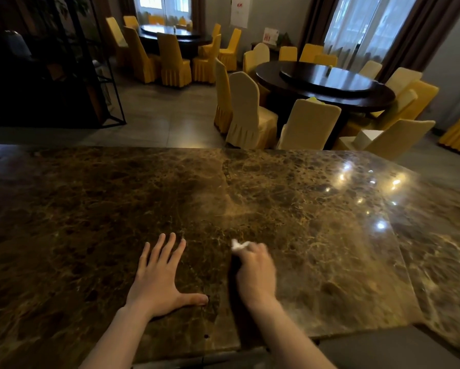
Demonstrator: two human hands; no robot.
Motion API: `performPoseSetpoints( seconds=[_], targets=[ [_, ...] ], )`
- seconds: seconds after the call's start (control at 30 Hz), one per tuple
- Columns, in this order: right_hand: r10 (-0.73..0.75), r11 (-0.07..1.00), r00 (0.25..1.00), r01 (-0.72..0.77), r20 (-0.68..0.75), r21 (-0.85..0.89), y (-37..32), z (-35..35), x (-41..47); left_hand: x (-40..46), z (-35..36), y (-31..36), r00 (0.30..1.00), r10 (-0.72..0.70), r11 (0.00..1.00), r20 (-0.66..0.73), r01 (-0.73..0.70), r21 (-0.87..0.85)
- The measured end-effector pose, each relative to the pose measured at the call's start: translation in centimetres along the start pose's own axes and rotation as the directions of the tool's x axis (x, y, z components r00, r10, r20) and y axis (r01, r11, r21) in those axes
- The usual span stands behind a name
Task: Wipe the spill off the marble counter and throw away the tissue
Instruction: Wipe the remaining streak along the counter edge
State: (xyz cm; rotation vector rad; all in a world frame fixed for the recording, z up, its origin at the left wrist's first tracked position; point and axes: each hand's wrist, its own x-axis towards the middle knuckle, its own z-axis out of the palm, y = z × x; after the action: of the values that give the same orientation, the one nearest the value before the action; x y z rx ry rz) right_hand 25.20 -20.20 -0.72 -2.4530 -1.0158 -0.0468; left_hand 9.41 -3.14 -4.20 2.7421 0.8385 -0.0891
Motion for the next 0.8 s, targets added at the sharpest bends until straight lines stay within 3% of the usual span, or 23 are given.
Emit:
performPoseSetpoints(
  seconds=[0.13,0.2,0.3,0.4,0.5,0.67,0.8],
  targets=[
    [-0.339,0.94,0.934,0.33,0.113,0.088,-1.6,0.6,-2.6,0.2,0.2,0.0,1.0,-0.007,1.0,-0.014,0.007,0.0],
    [-0.377,0.925,0.915,0.379,0.145,0.011,0.5,-0.9,-1.9,0.1,0.4,-0.1,1.0,-0.002,1.0,-0.03,0.001,-0.018],
    [-0.16,0.98,0.984,0.168,0.076,-0.104,5.4,-3.2,0.4,0.0,0.4,-0.2,0.999,-0.007,1.0,-0.05,0.006,-0.023],
    [0.082,0.982,0.997,-0.083,-0.013,-0.171,9.1,-4.2,1.4,0.1,0.2,0.0,0.999,-0.005,1.0,-0.038,0.004,-0.02],
    [0.137,0.976,0.987,-0.148,-0.081,-0.161,7.4,-3.0,1.6,0.1,0.2,0.1,1.0,-0.012,1.0,-0.021,0.012,-0.015],
    [-0.16,0.985,0.986,0.163,0.053,-0.057,-0.6,0.2,-0.7,0.1,0.0,0.2,1.0,-0.019,1.0,-0.005,0.019,-0.011],
    [-0.336,0.936,0.927,0.348,0.165,-0.051,-0.2,-0.5,-0.8,0.0,-0.3,0.3,1.0,-0.019,1.0,0.006,0.019,0.011]
  ],
)
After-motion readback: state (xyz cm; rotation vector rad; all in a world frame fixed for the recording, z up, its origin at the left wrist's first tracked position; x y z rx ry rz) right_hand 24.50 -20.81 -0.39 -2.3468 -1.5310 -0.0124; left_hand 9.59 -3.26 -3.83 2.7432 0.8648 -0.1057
